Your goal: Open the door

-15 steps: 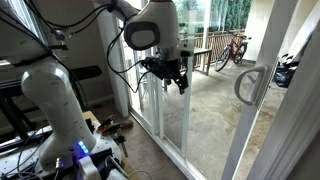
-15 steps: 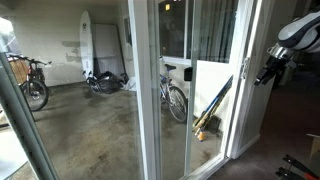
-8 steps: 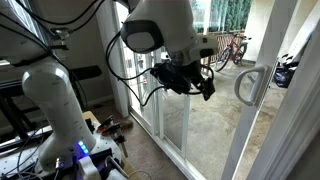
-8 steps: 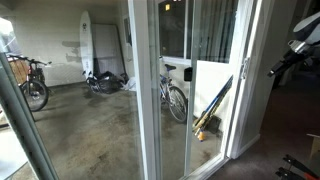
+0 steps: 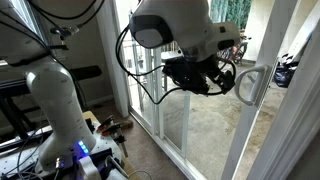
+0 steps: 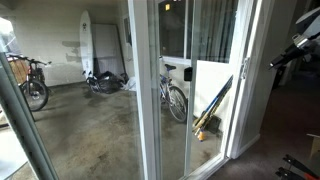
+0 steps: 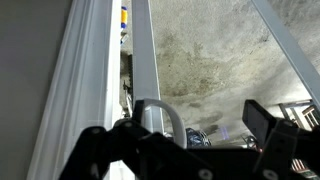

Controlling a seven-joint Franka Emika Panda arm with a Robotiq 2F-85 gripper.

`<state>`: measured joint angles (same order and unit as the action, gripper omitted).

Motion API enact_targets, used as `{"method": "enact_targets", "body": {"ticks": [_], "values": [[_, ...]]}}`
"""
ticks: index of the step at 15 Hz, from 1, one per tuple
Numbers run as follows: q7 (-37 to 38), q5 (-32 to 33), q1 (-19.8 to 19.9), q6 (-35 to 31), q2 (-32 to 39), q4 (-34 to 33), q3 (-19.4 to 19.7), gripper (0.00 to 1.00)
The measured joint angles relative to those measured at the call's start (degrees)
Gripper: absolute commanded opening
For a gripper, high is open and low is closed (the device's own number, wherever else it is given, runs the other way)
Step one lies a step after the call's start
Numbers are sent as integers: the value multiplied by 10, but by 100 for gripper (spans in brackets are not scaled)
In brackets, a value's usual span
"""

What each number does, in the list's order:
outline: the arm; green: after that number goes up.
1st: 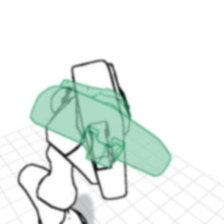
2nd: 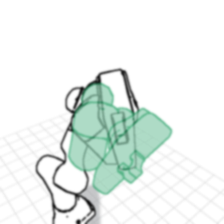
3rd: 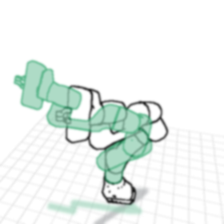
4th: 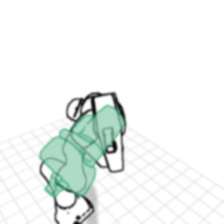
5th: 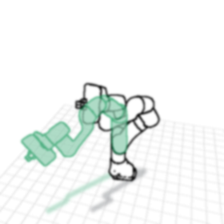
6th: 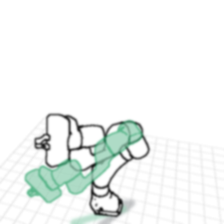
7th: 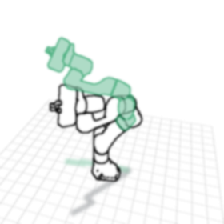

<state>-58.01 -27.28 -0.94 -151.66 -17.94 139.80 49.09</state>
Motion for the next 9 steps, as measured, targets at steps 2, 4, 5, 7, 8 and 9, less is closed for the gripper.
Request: {"method": "enact_targets", "body": {"ticks": [2, 4, 5, 7, 8, 9], "values": [[0, 0, 0, 0, 1, 0, 0, 100], [0, 0, 0, 0, 1, 0, 0, 100], [0, -4, -4, 0, 1, 0, 3, 100], [-9, -46, -33, -11, 1, -2, 21, 100], [-19, -73, -56, -18, 2, -7, 36, 100], [-32, -102, -82, -19, 5, -15, 53, 100]]}}
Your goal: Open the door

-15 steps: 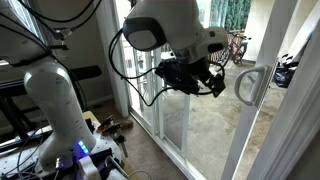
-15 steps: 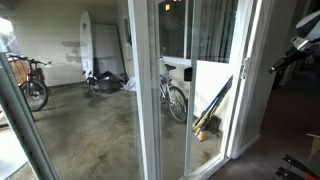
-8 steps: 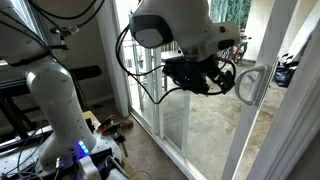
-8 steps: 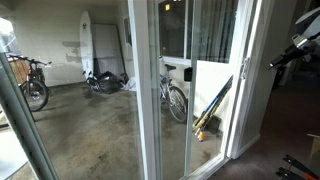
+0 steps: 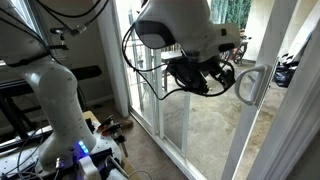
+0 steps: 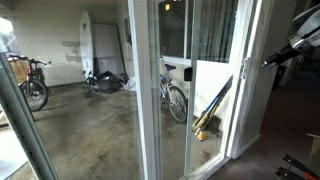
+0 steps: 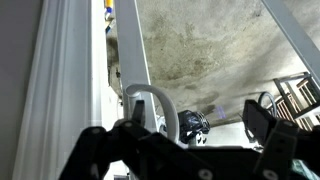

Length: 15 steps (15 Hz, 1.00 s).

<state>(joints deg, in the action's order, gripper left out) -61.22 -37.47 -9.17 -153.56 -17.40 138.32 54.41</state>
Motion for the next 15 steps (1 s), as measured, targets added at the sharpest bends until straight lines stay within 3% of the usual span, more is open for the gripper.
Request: {"method": "enact_targets", "body": {"ticks": [10, 15], "values": [[-119, -190, -236, -4, 96, -94, 213, 100], [-132, -222, -313, -3, 141, -113, 283, 100]]}}
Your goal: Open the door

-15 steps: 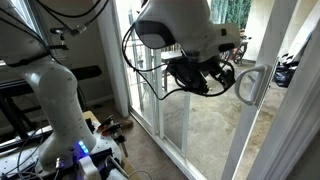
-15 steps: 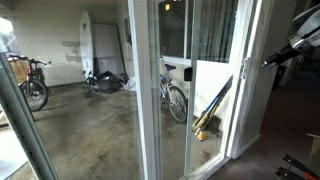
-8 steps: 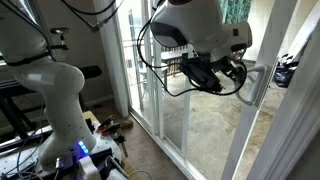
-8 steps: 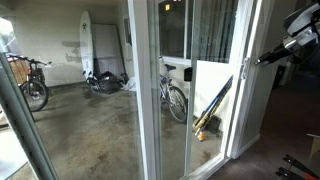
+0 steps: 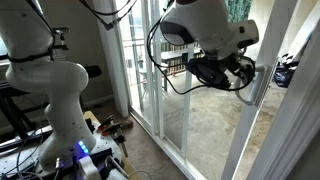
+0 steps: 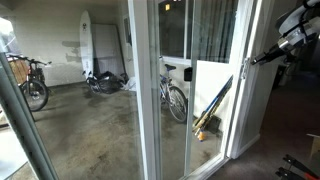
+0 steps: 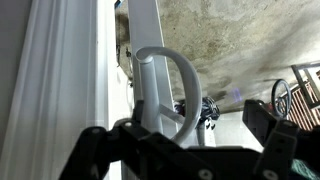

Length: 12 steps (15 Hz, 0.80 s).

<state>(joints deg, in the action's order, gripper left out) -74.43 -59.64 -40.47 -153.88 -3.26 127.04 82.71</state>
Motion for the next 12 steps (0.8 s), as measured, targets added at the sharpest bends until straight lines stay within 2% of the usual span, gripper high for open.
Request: {"method": "enact_targets", "body": {"ticks": [3, 6, 8, 12], "values": [[0, 0, -25, 2, 18, 0, 19, 100], [0, 0, -32, 2, 35, 0, 25, 100], [5, 15, 10, -7, 39, -1, -20, 100], [5, 14, 9, -6, 42, -2, -19, 100]]}}
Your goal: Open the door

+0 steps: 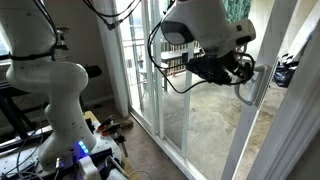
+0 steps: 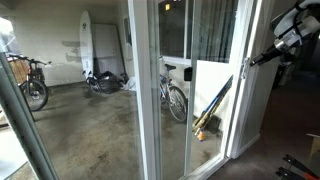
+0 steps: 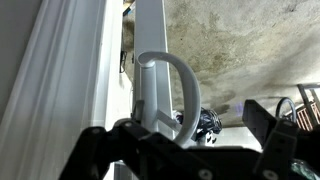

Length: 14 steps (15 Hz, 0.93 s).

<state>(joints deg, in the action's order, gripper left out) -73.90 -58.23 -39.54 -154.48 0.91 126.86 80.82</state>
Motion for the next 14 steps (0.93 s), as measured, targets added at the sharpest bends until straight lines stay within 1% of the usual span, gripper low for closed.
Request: {"method": "enact_targets", "body": {"ticks": [4, 6, 11, 12, 14], "values": [[0, 0, 0, 0, 0, 0, 0, 100], [6, 13, 40, -4, -4, 0, -42, 100], [2, 0, 40, -2, -3, 0, -42, 100], [-8, -9, 40, -2, -3, 0, -42, 100], [-56, -40, 40, -1, -4, -2, -42, 100]]}}
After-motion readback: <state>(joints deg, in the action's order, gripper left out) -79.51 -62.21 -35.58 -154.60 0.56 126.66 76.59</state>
